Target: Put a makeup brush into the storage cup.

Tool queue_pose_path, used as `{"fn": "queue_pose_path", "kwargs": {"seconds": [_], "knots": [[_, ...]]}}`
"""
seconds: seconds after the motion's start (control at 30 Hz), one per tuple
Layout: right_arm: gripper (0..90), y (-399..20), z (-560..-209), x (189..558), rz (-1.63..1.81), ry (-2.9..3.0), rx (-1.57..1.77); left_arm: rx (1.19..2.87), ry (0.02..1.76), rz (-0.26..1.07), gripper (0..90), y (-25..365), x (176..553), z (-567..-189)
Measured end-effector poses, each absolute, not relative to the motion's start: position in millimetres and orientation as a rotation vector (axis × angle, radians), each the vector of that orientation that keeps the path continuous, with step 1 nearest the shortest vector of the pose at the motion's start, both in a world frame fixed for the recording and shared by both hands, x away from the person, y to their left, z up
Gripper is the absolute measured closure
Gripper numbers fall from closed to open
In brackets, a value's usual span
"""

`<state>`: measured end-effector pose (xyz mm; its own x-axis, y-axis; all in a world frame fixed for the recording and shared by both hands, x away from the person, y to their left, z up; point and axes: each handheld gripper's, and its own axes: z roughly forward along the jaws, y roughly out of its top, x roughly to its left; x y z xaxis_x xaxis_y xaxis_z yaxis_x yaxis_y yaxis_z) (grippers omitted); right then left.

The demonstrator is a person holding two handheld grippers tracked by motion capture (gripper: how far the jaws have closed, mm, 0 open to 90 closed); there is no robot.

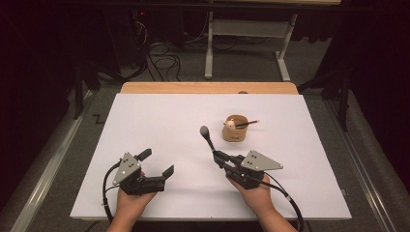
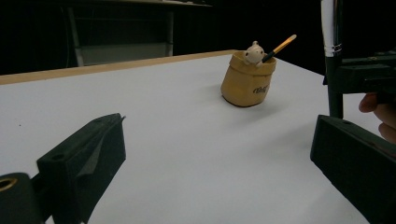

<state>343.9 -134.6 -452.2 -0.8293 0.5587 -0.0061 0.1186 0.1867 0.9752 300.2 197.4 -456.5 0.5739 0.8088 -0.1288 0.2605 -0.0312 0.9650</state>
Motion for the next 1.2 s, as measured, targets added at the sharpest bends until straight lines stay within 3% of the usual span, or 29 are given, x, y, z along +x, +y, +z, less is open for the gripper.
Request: {"fn": "queue_pose_path", "kwargs": {"seconds": [1.2], "knots": [[80.8, -112, -460, 339, 1.700, 2.118, 0.592, 1.602, 0.900, 0.516, 8.4, 167, 314, -437]]}}
